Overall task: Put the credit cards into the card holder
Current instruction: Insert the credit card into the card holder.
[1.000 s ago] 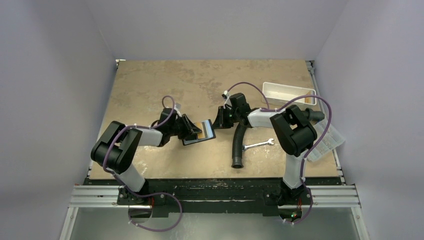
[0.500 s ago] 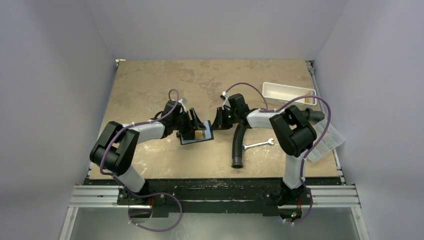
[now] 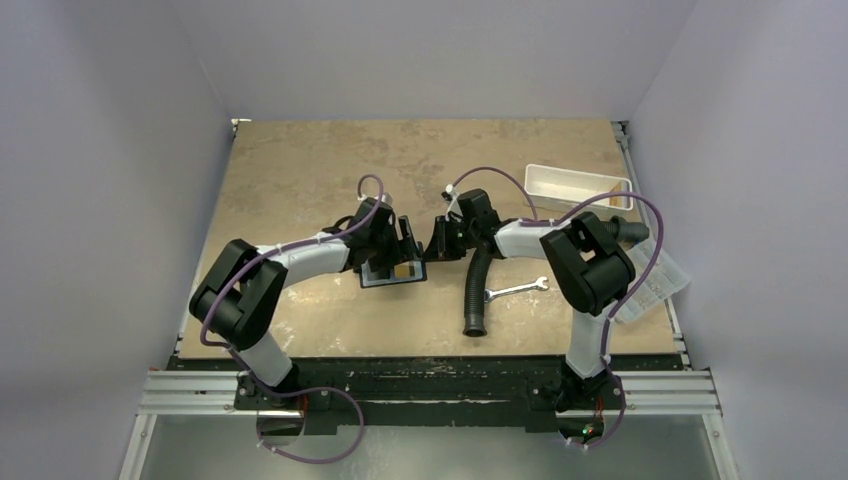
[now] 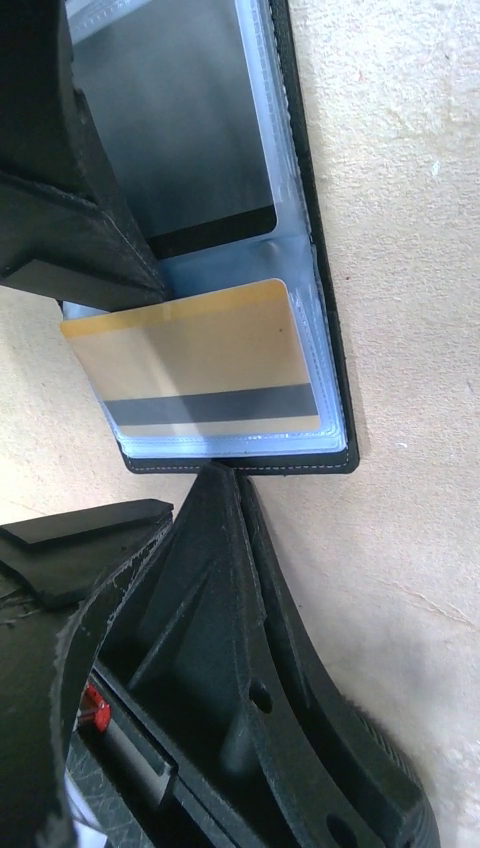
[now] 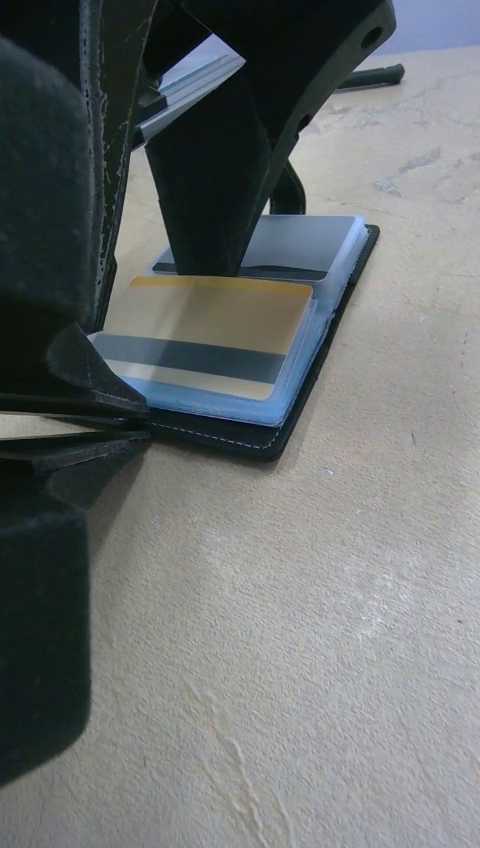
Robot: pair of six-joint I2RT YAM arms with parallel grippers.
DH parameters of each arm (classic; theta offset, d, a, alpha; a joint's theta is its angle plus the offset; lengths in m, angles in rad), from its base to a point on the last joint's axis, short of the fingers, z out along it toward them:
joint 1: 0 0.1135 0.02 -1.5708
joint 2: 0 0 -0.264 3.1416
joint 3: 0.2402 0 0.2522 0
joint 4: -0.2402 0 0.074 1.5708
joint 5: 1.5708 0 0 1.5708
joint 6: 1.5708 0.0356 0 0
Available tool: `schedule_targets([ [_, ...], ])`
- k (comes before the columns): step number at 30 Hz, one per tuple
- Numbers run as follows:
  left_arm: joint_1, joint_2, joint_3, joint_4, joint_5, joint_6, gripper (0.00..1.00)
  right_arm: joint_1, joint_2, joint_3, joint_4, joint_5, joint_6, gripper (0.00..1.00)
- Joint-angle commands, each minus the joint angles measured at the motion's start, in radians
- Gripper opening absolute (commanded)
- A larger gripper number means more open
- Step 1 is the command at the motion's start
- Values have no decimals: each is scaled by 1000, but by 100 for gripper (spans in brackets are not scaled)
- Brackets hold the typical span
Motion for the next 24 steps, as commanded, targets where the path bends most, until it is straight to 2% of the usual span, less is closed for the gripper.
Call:
schedule_targets([
  [1,-14,25,38,-133,-90,48,73,6,-30,-23,-30,-1,-9,18],
  [6,-12,-35,65,-211,-87,147,77,4,-45,-27,-39,3,-14,22],
  [9,-1,-46,98,-257,-21,204,80,0,-49,-31,-38,-2,-11,30],
  [16,87,-136,135,-334,124,294,81,-4,-59,-14,-61,-5,-30,40],
  [19,140,-162,175,-421,96,364,81,0,-39,-5,-49,-52,-15,44],
  [24,161,-155,209,-545,-110,455,77,4,-54,-41,-1,-57,41,53],
])
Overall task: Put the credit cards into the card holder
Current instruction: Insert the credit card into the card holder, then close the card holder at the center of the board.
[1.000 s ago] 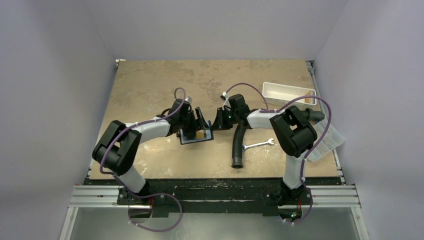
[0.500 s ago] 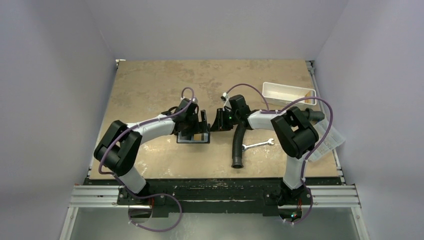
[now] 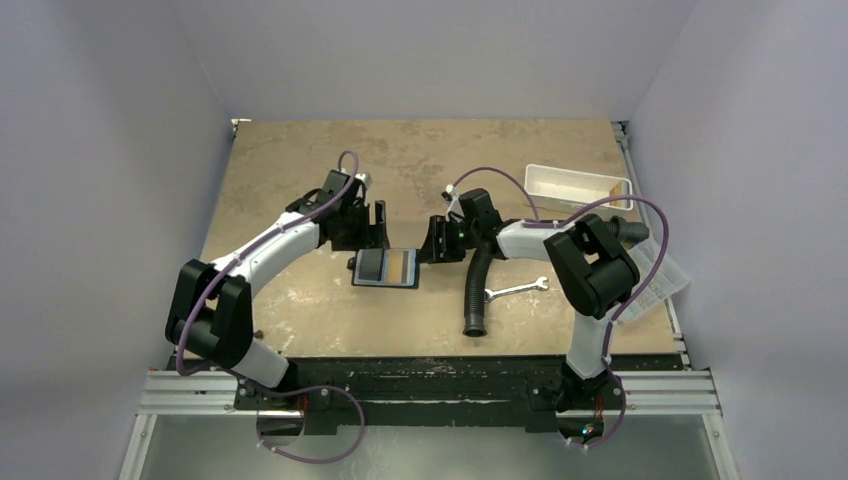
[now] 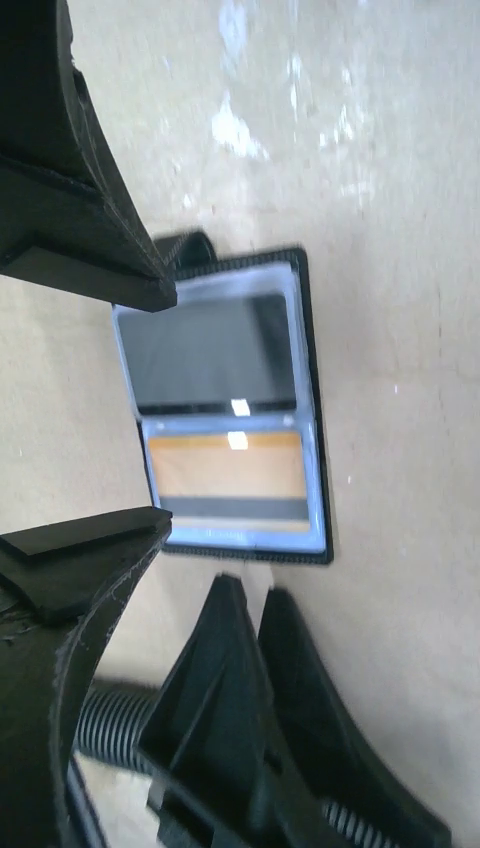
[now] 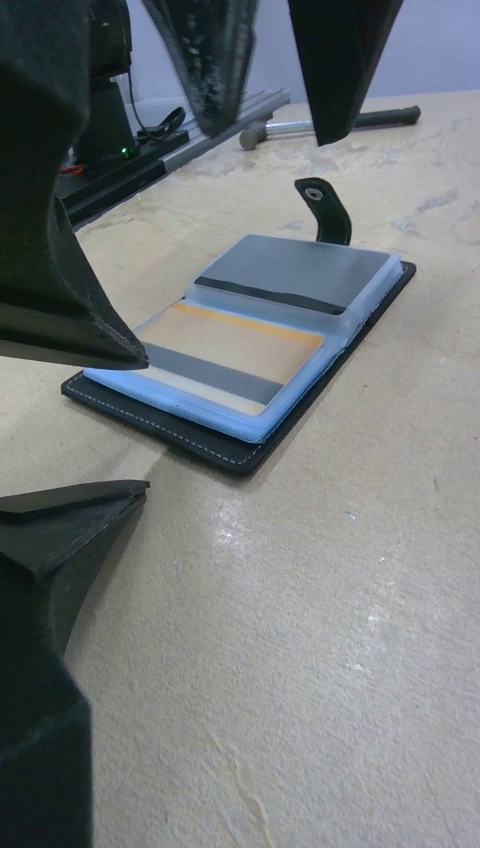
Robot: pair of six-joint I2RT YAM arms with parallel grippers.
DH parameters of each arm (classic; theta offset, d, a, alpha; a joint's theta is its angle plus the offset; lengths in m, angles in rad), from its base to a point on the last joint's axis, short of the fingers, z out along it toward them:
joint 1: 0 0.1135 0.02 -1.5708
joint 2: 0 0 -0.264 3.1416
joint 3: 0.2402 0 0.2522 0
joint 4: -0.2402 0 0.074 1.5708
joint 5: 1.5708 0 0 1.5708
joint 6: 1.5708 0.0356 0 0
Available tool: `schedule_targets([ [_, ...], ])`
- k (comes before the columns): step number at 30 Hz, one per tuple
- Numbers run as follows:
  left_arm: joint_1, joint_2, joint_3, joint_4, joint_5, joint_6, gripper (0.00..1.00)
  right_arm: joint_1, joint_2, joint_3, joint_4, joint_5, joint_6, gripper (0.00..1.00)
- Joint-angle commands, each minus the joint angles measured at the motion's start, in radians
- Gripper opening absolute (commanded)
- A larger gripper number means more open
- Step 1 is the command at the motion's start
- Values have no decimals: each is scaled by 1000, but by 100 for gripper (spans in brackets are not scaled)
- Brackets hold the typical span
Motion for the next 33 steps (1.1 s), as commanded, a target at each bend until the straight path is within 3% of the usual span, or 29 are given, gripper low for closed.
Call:
schedule_targets([
  [1,9,-23,27,-126,-170,114,77,4,-28,-37,19,-10,42,55],
  [6,10,16,-10,-99,-209,102,78,8,-22,-46,43,3,126,65],
  [10,11,50,-32,-96,-272,89,74,33,-8,-26,28,28,184,67],
  [14,14,58,-76,-62,-281,65,61,85,-5,2,-37,130,243,68],
  [18,14,80,-103,-33,-247,40,35,108,-11,-2,-47,204,302,68],
  [21,14,84,-126,-5,-227,18,28,115,-10,-1,-37,204,310,68],
  [24,13,89,-141,13,-207,-1,21,119,-21,-15,23,165,325,68],
  [33,-23,115,-203,95,-134,-56,15,123,-114,-126,377,20,426,62],
])
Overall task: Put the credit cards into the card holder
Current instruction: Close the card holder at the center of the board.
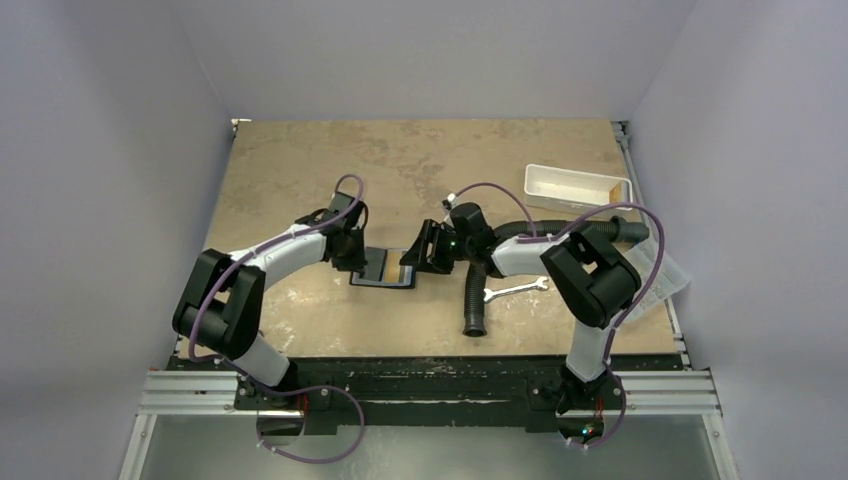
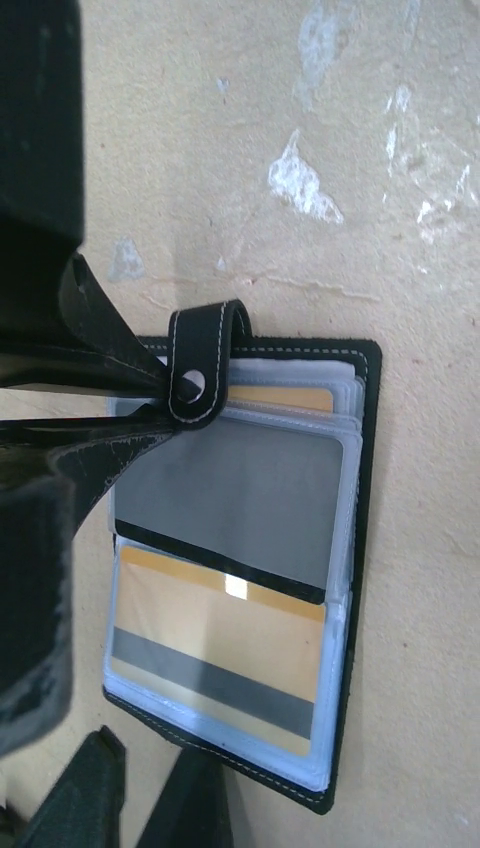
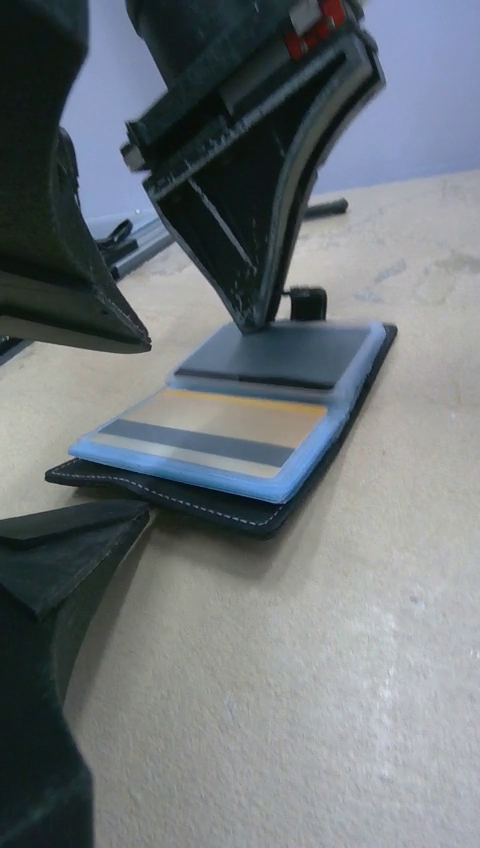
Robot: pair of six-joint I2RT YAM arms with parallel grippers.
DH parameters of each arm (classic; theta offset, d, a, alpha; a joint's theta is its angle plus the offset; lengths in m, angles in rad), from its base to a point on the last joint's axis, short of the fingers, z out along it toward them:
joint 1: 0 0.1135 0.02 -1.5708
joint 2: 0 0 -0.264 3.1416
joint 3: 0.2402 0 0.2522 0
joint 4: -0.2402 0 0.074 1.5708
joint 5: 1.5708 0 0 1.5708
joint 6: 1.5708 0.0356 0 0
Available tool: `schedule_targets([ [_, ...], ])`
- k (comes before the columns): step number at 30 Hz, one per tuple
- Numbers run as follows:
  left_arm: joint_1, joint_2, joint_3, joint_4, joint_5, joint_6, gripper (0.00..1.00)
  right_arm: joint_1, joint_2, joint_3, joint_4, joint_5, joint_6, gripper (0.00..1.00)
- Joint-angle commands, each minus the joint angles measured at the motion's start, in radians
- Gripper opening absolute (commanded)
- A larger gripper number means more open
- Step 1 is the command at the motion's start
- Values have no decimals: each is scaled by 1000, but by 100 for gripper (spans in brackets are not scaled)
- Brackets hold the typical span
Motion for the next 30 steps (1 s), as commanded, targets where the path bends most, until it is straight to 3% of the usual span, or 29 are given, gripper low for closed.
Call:
schedule_targets([
  [1,-32,59,-67,65,58,-45,14,20,-80,-36,228,-100,74,60],
  [7,-38,45,-62,63,74,-54,11,39,-84,-29,281,-114,92,57],
  [12,-31,-19,-52,0,4,-49,10,70,19,23,361,-146,126,56],
  [18,26,-54,-59,-4,36,-43,10,83,138,77,450,-186,187,56],
  [24,97,-130,-95,-2,86,-57,40,83,179,91,489,-237,195,57],
  [30,123,-174,-33,-76,49,-40,46,83,226,157,428,-281,135,57],
])
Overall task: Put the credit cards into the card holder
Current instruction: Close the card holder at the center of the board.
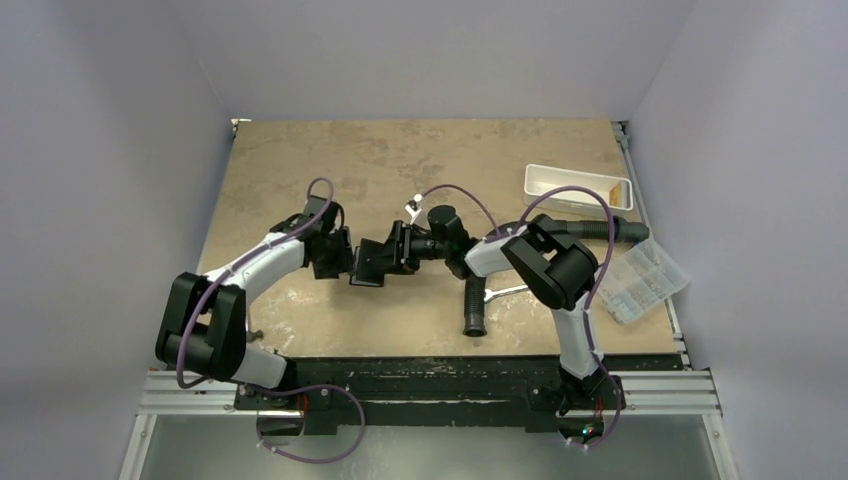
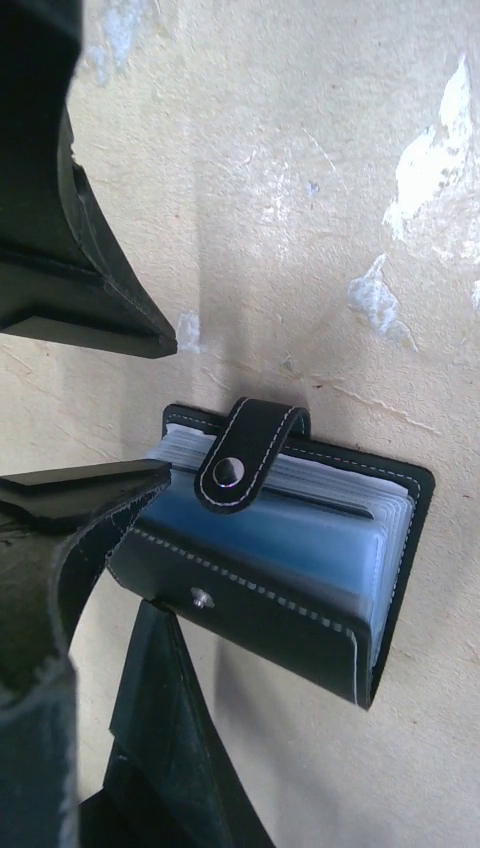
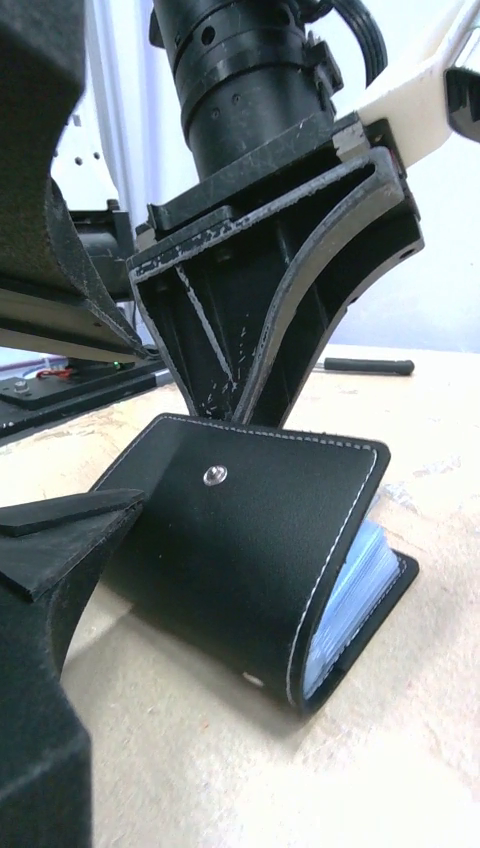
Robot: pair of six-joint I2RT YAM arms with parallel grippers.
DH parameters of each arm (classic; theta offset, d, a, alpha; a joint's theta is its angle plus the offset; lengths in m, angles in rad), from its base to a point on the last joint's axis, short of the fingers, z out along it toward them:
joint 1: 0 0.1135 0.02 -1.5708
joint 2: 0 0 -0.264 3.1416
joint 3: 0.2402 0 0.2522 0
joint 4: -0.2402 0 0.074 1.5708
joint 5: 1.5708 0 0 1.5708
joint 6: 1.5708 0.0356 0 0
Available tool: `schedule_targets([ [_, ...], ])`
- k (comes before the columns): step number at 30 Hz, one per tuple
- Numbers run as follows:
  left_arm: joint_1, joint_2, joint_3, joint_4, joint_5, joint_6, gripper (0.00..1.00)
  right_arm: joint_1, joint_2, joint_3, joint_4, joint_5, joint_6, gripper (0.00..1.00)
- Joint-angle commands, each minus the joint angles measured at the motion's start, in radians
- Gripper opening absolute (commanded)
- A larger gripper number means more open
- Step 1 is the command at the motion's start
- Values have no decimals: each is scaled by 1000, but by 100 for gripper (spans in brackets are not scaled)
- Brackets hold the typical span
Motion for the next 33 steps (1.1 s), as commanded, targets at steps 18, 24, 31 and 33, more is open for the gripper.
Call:
schedule_targets([
  [18,10,38,146,7,-7,82,53,3,132,213,-264,27,-198,5],
  [24,-14,92,179,-4,-64,111,39,3,137,213,-289,38,-210,4],
  [31,-36,122,195,-13,-128,104,36,4,143,223,-298,34,-217,3],
  [33,-38,116,194,-20,-144,103,34,5,143,223,-302,34,-218,2],
])
